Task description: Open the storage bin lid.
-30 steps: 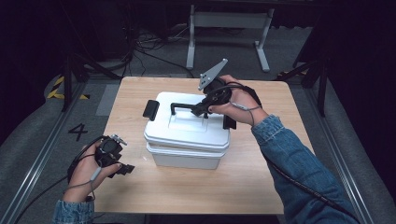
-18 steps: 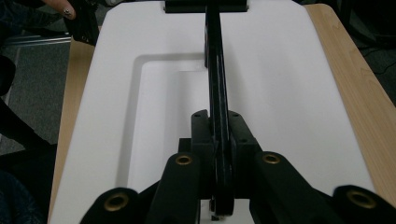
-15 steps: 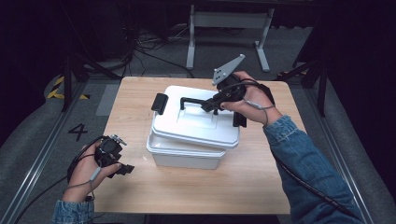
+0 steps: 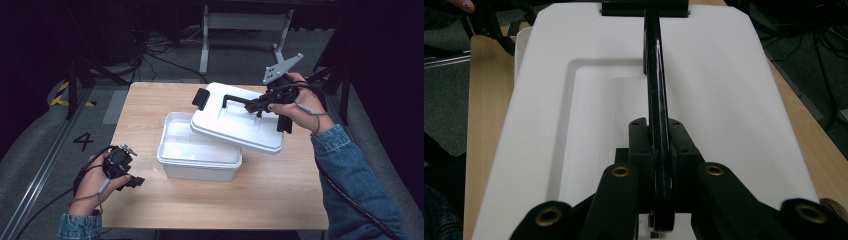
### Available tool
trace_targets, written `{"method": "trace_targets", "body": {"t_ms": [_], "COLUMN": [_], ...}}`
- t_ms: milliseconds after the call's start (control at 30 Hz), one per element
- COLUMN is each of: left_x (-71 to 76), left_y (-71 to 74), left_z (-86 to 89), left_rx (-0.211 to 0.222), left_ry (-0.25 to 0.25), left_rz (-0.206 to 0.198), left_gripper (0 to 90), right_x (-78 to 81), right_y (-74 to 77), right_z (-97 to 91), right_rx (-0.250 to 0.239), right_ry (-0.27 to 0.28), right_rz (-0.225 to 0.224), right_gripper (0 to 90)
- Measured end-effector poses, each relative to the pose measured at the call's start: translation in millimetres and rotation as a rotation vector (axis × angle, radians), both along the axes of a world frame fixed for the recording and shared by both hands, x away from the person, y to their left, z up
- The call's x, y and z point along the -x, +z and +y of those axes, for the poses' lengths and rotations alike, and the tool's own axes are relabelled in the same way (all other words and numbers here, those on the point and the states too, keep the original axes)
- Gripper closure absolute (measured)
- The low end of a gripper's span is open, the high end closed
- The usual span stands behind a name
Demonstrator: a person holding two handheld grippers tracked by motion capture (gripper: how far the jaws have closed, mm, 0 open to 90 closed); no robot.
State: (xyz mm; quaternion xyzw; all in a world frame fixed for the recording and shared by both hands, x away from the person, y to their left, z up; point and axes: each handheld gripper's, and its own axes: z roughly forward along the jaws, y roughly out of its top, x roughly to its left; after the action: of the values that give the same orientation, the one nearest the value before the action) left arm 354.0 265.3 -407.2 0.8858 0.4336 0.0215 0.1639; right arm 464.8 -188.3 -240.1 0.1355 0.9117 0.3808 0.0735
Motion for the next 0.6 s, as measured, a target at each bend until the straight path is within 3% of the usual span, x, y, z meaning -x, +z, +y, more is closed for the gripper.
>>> {"method": "trace_targets", "body": {"t_ms": [600], "left_x": [-0.4], "left_y": [-1.0], "left_z": [2.5], "left_rx": [0.01], "left_ry": [0.006], "left_rz": [-0.012], "left_gripper": [26.8], "right_x": [-6.9], "right_y": [-2.1], "right_z": [-67.5], "right_rx": [-0.001], "right_ry": [-0.141], "right_rz": [0.005], "right_gripper": [84.8]}}
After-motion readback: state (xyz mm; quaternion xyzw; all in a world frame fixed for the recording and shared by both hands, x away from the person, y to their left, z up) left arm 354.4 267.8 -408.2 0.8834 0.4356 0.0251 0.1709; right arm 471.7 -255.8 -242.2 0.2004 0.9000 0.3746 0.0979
